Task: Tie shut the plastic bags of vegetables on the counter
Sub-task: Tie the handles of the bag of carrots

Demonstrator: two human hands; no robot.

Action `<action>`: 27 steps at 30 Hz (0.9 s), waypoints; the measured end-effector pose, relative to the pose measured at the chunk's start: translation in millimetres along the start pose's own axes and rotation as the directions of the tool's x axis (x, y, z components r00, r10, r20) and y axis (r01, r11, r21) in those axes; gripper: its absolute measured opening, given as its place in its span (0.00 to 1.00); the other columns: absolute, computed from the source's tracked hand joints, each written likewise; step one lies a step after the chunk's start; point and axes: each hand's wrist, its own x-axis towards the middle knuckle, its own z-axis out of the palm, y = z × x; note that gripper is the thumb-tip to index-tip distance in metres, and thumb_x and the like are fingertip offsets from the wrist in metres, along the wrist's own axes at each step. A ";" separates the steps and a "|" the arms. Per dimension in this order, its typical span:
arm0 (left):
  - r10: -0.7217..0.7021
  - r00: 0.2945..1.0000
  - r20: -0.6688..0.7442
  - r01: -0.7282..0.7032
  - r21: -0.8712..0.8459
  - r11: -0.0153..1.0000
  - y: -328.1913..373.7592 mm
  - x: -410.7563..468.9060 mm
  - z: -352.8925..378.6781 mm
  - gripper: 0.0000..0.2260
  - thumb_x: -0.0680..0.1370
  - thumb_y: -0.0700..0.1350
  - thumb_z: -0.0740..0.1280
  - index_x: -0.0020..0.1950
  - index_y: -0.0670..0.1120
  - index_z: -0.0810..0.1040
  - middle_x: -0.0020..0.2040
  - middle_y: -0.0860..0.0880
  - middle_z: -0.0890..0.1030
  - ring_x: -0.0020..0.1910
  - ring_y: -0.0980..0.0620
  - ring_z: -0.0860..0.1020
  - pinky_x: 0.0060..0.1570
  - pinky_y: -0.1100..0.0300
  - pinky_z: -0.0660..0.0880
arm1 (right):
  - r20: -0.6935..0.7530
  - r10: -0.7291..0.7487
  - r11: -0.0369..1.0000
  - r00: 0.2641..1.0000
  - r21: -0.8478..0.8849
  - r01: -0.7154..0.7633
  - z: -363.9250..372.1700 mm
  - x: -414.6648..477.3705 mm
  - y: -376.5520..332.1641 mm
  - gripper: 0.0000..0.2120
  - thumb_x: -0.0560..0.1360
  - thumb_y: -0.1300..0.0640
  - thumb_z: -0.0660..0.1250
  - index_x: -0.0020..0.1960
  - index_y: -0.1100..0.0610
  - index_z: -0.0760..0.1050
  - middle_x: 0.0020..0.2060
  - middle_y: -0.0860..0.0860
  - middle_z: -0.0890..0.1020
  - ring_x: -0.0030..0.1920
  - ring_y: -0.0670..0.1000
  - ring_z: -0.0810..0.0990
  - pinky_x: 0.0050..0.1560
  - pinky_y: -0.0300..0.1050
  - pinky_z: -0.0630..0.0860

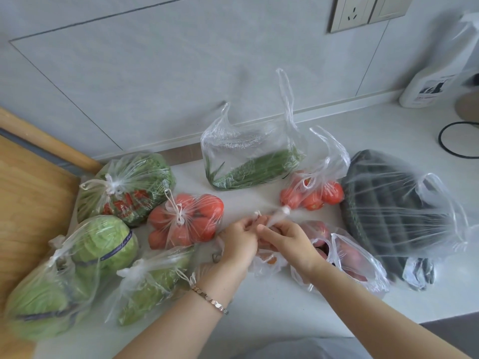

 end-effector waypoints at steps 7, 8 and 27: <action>0.139 0.990 -0.005 -0.138 0.082 0.987 -0.9 -4.4 2.2 0.11 0.77 0.47 0.64 0.35 0.48 0.78 0.26 0.54 0.78 0.25 0.60 0.76 0.26 0.65 0.71 | -0.214 -0.098 0.968 0.972 -0.246 0.044 -0.5 -1.0 -5.6 0.20 0.79 0.58 0.57 0.29 0.55 0.73 0.21 0.48 0.70 0.20 0.40 0.66 0.25 0.30 0.65; 0.178 0.983 -0.041 -0.174 0.092 0.980 -3.1 -3.9 2.6 0.12 0.77 0.48 0.64 0.35 0.47 0.78 0.28 0.53 0.79 0.27 0.58 0.76 0.29 0.62 0.73 | -0.228 -0.110 0.967 0.967 -0.250 0.051 -0.8 -0.5 -3.9 0.20 0.79 0.58 0.57 0.29 0.52 0.73 0.20 0.46 0.70 0.20 0.40 0.66 0.25 0.31 0.65; 0.185 0.979 -0.082 -0.185 0.001 0.983 9.4 10.7 -20.1 0.12 0.74 0.39 0.63 0.32 0.38 0.69 0.30 0.40 0.71 0.32 0.47 0.69 0.35 0.59 0.67 | 0.140 -0.066 0.964 0.988 -0.248 0.099 -11.4 -11.1 -10.0 0.14 0.74 0.70 0.61 0.53 0.55 0.75 0.25 0.44 0.81 0.28 0.38 0.76 0.34 0.31 0.69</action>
